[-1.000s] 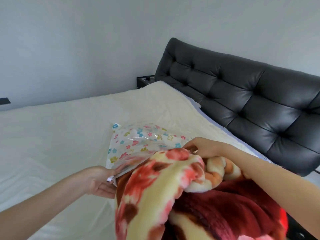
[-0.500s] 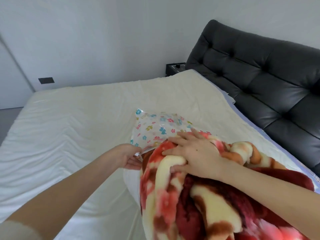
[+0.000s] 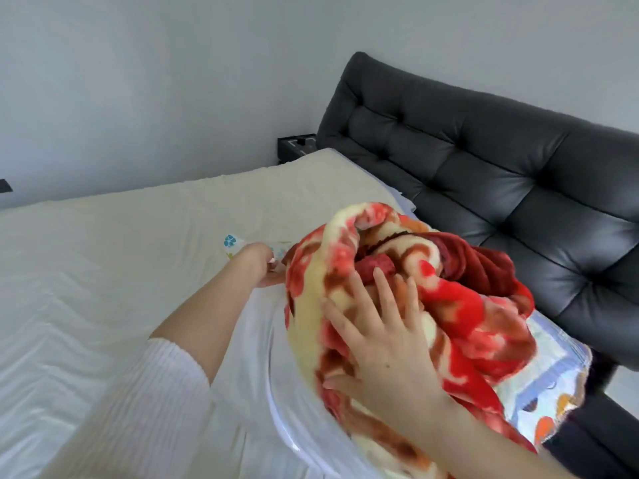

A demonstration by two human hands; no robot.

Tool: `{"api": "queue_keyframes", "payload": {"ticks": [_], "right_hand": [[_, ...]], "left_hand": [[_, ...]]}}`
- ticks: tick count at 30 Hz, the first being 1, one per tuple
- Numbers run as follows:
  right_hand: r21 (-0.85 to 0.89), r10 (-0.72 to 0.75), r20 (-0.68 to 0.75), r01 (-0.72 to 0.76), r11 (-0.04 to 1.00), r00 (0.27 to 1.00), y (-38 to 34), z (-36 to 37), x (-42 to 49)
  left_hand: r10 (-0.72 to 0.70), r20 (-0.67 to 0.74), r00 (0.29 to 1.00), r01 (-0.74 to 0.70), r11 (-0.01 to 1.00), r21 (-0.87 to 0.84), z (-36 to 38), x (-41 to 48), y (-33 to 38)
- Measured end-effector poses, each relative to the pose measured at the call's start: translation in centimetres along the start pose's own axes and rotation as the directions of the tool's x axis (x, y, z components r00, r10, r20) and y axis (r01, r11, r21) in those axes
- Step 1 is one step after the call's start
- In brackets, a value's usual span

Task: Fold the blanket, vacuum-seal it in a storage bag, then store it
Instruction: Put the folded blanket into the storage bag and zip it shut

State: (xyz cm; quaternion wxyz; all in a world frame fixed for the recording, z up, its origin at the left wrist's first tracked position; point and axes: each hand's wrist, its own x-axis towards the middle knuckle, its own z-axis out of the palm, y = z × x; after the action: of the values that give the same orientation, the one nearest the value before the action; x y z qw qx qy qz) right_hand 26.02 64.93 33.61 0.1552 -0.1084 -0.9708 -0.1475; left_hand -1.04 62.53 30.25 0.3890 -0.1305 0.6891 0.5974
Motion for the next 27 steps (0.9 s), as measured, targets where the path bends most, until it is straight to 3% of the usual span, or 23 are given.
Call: {"api": "queue_keyframes", "payload": {"ticks": [3,9,11,13,14,17,19,21,23,27], "right_hand": [[-0.020,-0.031,0.101,0.034,0.999,0.994,1.1,3.1,0.9],[0.118,-0.206,-0.069,0.213,0.970,0.976,1.8,4.6,1.0],[0.131,-0.223,-0.114,0.237,0.963,0.968,1.9,4.9,0.9],[0.125,-0.237,-0.142,0.255,0.959,0.961,2.0,5.2,0.7],[0.122,-0.242,-0.144,0.260,0.958,0.959,2.2,5.3,0.6],[0.116,-0.240,-0.172,0.262,0.958,0.955,3.5,5.6,0.5],[0.125,-0.227,-0.191,0.253,0.959,0.955,4.5,5.7,0.5],[0.115,-0.208,-0.192,0.233,0.966,0.959,5.6,5.8,0.2],[0.097,-0.167,-0.195,0.188,0.977,0.967,6.6,6.0,-0.1],[0.014,-0.042,-0.156,0.044,0.999,0.987,10.2,7.0,0.6]], "left_hand": [[-0.005,0.018,1.000,0.003,0.994,0.108,-0.7,0.0,-0.4],[-0.003,0.019,1.000,-0.003,0.963,0.269,-3.8,1.6,-1.7],[0.165,-0.055,0.985,-0.133,0.920,0.369,-4.8,2.6,-2.2],[0.455,-0.081,0.887,-0.324,0.737,0.593,-6.0,4.0,-2.6],[0.525,0.006,0.851,-0.412,0.661,0.627,-6.4,4.5,-2.9],[0.489,0.298,0.820,-0.569,0.637,0.521,-6.3,4.5,-4.1],[0.569,0.370,0.735,-0.660,0.474,0.582,-5.4,4.7,-4.7],[0.693,0.360,0.625,-0.725,0.343,0.598,-4.0,4.5,-5.0],[0.770,0.355,0.531,-0.783,0.286,0.552,-2.7,4.2,-5.3],[0.826,0.315,0.468,-0.804,0.250,0.540,-0.7,3.5,-6.2]]}}
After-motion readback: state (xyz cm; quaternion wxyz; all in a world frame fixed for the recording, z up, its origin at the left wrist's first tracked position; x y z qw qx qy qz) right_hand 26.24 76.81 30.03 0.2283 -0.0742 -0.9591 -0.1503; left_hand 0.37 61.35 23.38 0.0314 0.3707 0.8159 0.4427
